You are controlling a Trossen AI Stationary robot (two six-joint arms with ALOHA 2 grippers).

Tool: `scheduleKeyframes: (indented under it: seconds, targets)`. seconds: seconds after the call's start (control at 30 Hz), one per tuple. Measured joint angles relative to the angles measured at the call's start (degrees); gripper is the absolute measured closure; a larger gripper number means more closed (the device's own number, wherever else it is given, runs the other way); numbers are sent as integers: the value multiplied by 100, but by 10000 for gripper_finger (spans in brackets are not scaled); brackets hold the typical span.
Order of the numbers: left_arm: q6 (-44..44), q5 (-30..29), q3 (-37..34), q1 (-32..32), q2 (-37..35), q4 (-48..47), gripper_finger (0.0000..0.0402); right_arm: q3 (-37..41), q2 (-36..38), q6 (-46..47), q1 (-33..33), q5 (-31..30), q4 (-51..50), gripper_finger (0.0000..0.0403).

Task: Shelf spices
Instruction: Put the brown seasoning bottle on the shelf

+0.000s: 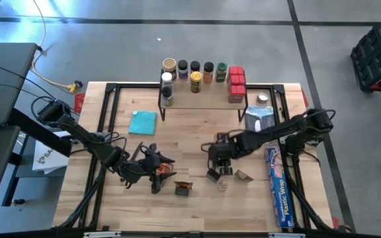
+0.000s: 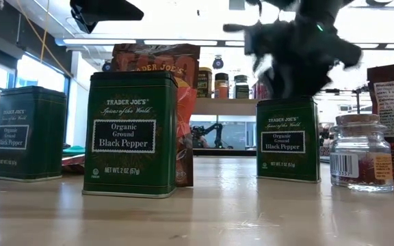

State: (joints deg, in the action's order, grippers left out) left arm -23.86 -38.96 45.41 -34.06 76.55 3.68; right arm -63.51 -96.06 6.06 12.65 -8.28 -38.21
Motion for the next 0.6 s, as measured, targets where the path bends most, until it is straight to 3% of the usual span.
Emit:
scheduleKeyframes:
  seconds: [0.2, 0.37, 0.6]
  targets:
    - [34, 0, 0, 0, 0, -1, 186, -1405, 90, -486, -599, -275, -967, 244]
    - [39, 0, 0, -9, 0, 2, 186, -2571, 84, -810, -1323, -286, -1083, 244]
    - [46, 0, 0, -9, 0, -7, 186, -3808, -306, -967, -2386, 212, -1198, 244]
